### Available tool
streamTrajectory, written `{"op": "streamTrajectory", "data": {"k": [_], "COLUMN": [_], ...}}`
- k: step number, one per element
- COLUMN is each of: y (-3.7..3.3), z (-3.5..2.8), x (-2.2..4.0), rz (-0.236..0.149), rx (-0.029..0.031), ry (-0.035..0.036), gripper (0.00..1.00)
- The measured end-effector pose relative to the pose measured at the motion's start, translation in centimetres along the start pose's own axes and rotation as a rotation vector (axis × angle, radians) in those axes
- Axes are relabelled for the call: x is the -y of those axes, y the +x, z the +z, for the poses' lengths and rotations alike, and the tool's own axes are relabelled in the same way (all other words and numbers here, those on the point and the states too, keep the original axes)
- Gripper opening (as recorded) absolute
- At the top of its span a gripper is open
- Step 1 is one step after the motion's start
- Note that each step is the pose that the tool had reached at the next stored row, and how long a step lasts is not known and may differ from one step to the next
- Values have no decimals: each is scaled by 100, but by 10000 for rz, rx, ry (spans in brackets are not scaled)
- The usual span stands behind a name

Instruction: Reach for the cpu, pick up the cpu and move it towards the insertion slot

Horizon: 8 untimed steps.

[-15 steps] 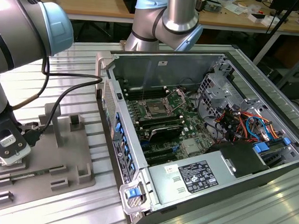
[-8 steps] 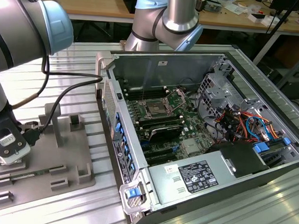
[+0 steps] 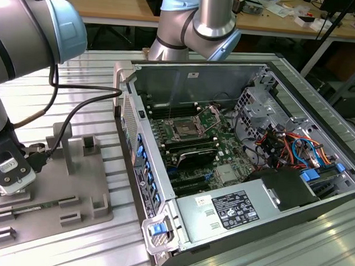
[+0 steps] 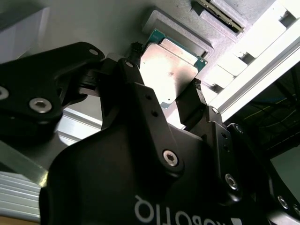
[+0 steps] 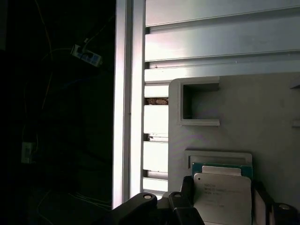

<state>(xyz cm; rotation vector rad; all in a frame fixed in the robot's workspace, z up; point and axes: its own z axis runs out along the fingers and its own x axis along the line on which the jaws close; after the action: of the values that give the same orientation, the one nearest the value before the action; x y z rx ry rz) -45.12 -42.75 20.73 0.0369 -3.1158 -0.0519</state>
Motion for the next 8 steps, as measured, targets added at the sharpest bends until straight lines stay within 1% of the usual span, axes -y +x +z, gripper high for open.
{"op": "streamTrajectory", "data": {"k": [8], "y": [0], "z": [-18], "x": [-1], "rz": [0], "rx": [0], "ry": [-1], "gripper": [55]}}
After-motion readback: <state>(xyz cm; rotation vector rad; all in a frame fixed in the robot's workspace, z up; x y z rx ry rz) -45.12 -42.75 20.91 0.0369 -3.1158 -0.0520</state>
